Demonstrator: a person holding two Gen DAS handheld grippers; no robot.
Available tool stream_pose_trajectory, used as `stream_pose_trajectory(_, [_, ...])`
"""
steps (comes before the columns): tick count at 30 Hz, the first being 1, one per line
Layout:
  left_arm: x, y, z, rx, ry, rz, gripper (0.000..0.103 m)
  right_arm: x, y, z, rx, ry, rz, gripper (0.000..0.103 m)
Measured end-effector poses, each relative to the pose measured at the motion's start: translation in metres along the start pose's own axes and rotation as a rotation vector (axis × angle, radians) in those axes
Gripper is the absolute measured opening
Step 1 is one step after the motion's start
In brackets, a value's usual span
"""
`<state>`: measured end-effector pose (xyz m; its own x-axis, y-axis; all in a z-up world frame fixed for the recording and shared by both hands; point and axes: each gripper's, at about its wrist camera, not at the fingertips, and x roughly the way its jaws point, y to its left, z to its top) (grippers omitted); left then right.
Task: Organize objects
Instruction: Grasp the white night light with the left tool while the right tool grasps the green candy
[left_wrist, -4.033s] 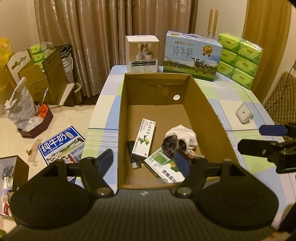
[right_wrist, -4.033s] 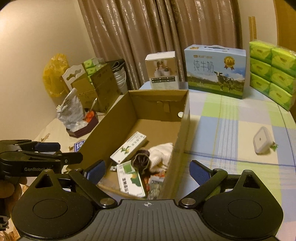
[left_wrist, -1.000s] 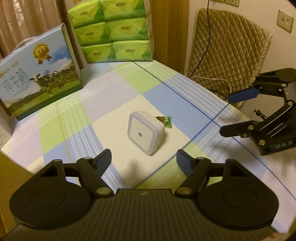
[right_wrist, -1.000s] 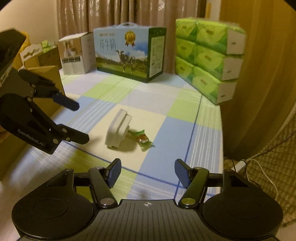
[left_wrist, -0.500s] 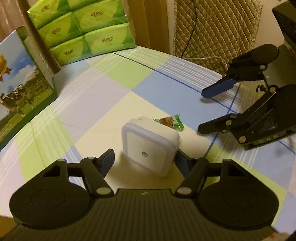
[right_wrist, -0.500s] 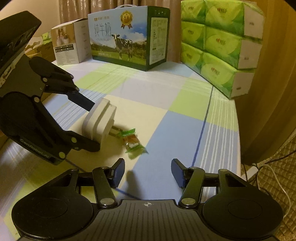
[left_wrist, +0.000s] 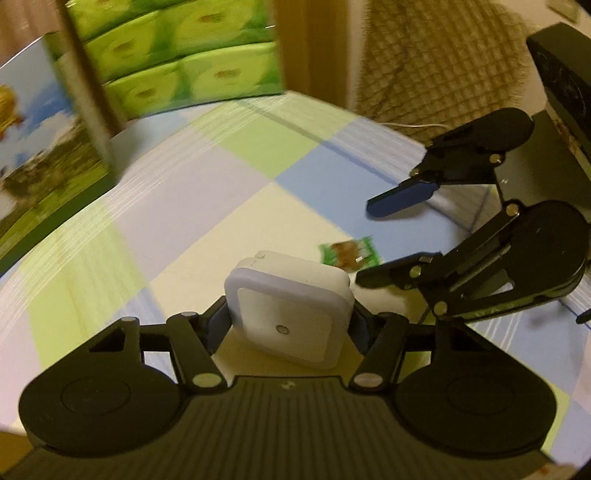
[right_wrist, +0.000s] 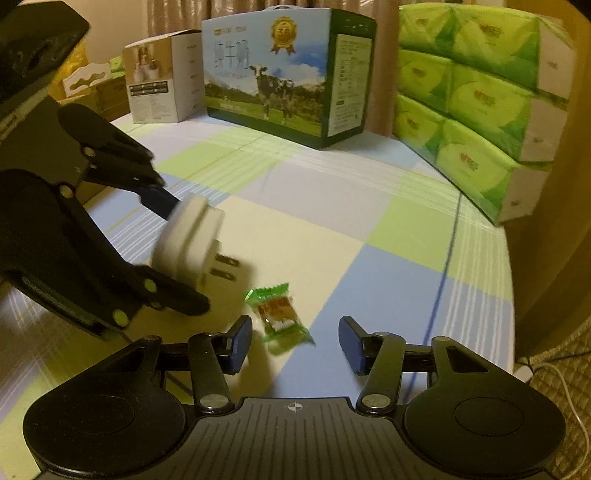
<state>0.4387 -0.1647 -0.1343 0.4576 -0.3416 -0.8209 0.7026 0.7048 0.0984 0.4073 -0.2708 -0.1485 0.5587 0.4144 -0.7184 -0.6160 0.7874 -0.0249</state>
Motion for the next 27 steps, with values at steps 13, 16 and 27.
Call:
stream_pose_trajectory(13, [-0.009, 0.01, -0.017, -0.064, -0.029, 0.033, 0.061, 0.005, 0.015, 0.001, 0.008, 0.005, 0.003, 0.018])
stream_pose_trajectory(16, [-0.008, 0.008, -0.015, -0.047, -0.035, 0.025, 0.061, -0.001, 0.015, -0.003, 0.052, 0.017, -0.017, 0.018])
stream_pose_trajectory(27, [-0.036, -0.017, -0.022, -0.084, 0.004, 0.056, 0.06, -0.048, 0.027, -0.024, 0.223, 0.059, -0.067, 0.018])
